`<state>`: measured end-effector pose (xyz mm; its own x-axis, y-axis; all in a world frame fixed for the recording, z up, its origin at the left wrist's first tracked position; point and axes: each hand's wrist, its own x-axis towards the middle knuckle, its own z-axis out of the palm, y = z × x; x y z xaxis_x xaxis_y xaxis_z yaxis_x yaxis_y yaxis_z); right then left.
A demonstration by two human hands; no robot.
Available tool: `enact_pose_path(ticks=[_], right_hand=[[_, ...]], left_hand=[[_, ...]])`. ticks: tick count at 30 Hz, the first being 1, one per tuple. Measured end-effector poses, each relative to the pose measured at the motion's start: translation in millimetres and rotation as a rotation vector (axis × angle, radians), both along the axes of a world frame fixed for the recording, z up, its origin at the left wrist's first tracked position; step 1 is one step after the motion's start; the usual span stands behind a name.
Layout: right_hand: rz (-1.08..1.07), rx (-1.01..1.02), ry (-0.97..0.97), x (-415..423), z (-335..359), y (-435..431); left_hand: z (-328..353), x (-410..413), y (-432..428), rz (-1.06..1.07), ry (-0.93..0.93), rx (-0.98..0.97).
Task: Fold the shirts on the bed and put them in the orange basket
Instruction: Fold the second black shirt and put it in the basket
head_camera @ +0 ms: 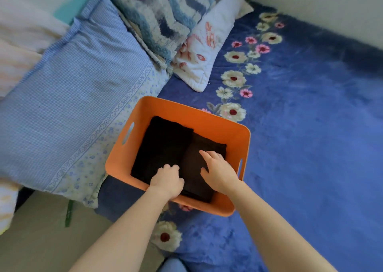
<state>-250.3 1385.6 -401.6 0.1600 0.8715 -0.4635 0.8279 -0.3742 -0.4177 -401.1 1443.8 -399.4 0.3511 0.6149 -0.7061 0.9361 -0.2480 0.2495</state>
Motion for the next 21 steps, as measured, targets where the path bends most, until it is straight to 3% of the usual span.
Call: enact_pose_path(ticks=[6,21], right_hand=[[-0.185,0.104,-0.092,32,80,-130],[-0.795,0.071,-0.335,143,189,-573]], left_hand=[[64,55,-95,-0.027,-0.256,0.225],[167,243,-456,-0.611,-0.604,0.257]])
